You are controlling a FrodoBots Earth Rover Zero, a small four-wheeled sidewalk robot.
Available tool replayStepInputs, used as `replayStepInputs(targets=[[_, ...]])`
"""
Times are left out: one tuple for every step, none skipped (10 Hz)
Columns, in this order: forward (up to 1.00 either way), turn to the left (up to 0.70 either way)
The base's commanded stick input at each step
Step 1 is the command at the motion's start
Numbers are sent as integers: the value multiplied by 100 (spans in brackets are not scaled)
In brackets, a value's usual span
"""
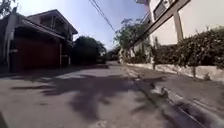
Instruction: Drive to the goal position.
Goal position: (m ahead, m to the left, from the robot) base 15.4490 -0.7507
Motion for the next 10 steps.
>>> replayStepInputs(targets=[[100,0],[100,0],[100,0],[100,0],[100,0],[100,0],[100,0],[100,0],[100,0],[100,0]])
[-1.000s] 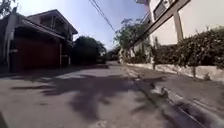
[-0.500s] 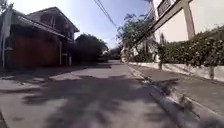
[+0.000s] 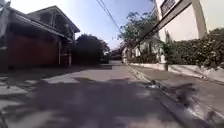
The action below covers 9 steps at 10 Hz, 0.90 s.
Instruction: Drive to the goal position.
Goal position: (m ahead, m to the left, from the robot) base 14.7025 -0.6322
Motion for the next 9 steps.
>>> replayStepInputs(targets=[[100,0],[100,0],[100,-5],[100,-24],[100,-40],[100,-40],[100,-40],[100,-40],[100,-25]])
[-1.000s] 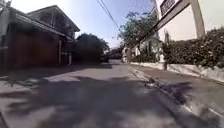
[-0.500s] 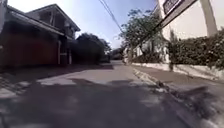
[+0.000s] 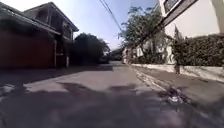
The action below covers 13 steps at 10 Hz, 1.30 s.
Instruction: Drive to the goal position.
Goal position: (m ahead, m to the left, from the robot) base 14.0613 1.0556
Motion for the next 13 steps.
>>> replayStepInputs(targets=[[100,0],[100,0],[100,0],[100,0],[100,0],[100,0],[100,0],[100,0],[100,0],[100,0],[100,0],[100,0],[100,0]])
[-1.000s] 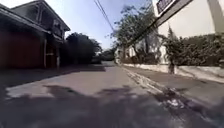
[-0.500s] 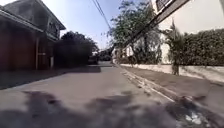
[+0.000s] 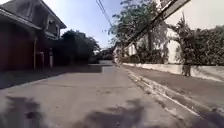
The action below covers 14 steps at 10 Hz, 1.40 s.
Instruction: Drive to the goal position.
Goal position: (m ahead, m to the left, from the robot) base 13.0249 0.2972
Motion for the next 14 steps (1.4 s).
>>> replayStepInputs(targets=[[100,0],[100,0],[100,0],[100,0],[100,0],[100,0],[100,0],[100,0],[100,0],[100,0],[100,0],[100,0],[100,0],[100,0]])
